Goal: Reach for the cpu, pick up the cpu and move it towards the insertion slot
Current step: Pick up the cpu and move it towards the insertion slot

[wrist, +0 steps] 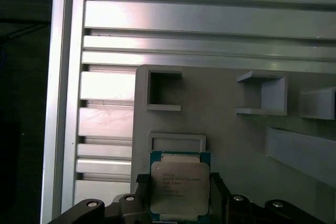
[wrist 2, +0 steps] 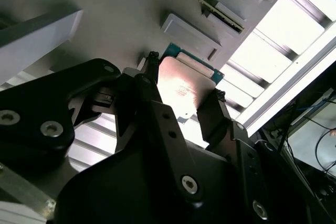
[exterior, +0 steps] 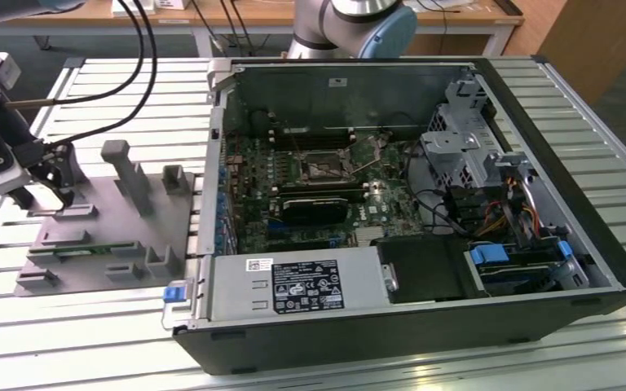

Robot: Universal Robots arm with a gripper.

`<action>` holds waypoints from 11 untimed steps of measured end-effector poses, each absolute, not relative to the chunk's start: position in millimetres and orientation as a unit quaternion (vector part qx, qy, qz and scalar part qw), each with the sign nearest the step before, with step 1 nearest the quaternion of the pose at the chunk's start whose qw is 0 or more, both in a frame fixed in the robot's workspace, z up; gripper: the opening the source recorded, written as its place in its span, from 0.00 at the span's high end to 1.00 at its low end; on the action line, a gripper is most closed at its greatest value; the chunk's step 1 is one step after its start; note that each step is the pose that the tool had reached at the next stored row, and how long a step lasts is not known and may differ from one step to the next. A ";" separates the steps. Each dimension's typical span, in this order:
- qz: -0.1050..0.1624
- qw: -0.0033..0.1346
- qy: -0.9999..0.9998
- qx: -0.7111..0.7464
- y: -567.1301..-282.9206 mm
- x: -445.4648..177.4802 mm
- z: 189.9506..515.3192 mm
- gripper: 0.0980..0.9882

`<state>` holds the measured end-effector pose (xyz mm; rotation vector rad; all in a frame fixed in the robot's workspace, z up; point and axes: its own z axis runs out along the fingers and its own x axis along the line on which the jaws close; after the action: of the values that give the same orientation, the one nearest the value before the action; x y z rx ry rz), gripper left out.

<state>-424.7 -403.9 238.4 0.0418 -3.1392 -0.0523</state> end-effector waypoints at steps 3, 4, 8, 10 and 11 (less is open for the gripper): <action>-0.017 0.001 -1.000 0.013 -403.9 -424.7 240.4 0.50; -0.017 0.001 -1.000 0.013 -403.9 -424.7 241.4 0.50; -0.017 0.001 -1.000 0.013 -403.7 -424.7 245.6 0.50; -0.017 0.001 -1.000 0.013 -403.7 -424.7 247.4 0.50; -0.017 0.001 -1.000 0.013 -403.7 -424.7 248.2 0.50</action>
<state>-424.7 -403.7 248.2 0.0419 -3.1394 -0.0525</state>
